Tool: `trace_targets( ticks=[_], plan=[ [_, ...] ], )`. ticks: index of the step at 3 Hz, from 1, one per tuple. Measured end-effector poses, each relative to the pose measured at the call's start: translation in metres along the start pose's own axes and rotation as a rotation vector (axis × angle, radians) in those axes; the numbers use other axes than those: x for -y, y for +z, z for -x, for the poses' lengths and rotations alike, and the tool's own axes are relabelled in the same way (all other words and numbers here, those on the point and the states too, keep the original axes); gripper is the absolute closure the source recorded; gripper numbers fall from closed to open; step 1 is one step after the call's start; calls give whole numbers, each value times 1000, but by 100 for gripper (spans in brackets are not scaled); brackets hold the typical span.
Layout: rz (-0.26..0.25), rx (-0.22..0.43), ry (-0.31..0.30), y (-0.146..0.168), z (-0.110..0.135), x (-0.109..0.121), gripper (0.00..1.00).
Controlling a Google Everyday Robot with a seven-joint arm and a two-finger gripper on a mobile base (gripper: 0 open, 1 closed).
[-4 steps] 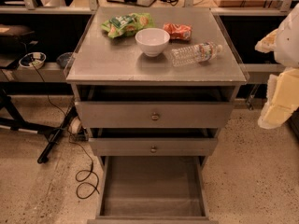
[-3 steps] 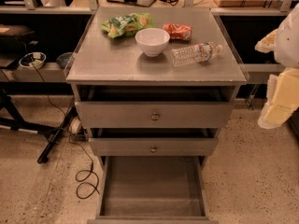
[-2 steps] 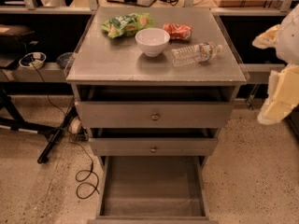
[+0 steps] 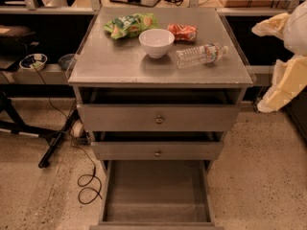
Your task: Place water bottle into bottom drawer
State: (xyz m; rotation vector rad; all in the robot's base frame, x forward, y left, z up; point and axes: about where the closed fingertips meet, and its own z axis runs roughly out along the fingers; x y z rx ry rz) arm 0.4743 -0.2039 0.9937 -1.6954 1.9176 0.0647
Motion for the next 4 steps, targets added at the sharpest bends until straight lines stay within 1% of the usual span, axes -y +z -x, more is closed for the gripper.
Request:
trace_targets(
  ticks=[1, 2, 3, 4],
  plan=[
    [-40, 30, 4, 7, 9, 18, 0],
    [-40, 30, 5, 7, 10, 18, 0],
    [-28, 40, 35, 18, 14, 32, 0],
    [2, 71, 8, 32, 27, 57, 0]
  ],
)
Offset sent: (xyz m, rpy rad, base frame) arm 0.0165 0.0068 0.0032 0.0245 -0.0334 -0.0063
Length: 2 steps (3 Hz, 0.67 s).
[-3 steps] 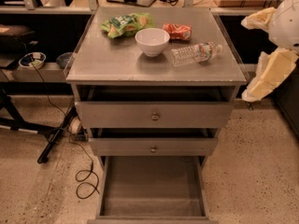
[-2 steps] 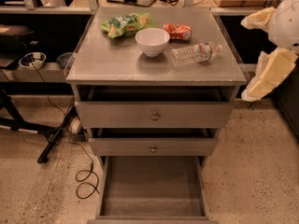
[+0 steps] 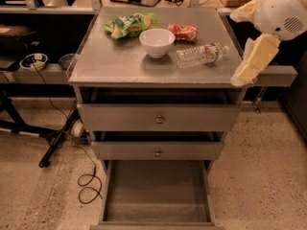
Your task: Place water bottle into bottom drawer
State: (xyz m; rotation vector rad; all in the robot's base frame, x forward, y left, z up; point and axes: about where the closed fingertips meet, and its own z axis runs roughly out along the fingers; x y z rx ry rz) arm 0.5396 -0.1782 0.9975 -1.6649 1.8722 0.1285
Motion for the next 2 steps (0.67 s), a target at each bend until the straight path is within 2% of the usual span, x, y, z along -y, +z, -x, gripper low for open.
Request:
trace_targets(
  ticks=[1, 2],
  plan=[
    [43, 30, -51, 14, 13, 25, 0],
    [32, 46, -74, 27, 17, 46, 0]
  ],
)
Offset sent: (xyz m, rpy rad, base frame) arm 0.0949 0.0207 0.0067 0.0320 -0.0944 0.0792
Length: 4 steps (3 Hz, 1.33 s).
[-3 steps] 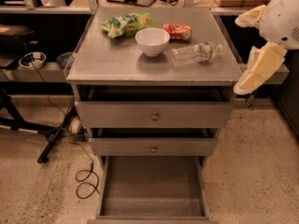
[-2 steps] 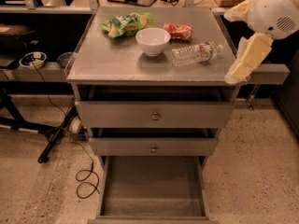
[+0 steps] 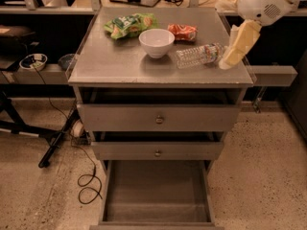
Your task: Place water bottle into bottom drawer
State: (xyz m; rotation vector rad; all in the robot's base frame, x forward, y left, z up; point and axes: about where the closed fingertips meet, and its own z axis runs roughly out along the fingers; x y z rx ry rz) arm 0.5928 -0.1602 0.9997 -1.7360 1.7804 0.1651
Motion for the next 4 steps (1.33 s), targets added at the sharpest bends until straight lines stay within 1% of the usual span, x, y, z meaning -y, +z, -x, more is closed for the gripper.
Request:
trace_targets(
  ticks=[1, 2, 3, 4],
  plan=[
    [-52, 5, -8, 13, -1, 20, 0],
    [-62, -6, 14, 53, -24, 38, 0],
    [-64, 0, 20, 53, -26, 38, 0],
    [-75, 24, 42, 55, -32, 40, 0]
  ],
)
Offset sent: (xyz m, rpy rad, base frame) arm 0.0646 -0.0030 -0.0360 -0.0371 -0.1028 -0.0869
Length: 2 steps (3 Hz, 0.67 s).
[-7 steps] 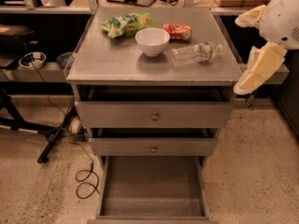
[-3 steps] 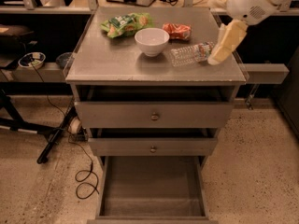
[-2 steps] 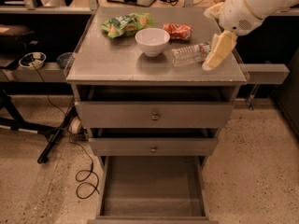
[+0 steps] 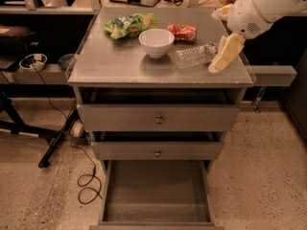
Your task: Place water bottle into bottom drawer
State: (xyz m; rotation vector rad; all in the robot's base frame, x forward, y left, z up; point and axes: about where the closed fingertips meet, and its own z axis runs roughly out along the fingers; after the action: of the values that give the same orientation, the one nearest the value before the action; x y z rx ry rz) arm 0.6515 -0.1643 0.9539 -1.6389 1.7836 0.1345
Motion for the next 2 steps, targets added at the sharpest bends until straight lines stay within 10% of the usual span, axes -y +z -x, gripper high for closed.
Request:
trace_targets(
  ticks=[2],
  plan=[
    [48, 43, -12, 25, -3, 25, 0]
  ],
)
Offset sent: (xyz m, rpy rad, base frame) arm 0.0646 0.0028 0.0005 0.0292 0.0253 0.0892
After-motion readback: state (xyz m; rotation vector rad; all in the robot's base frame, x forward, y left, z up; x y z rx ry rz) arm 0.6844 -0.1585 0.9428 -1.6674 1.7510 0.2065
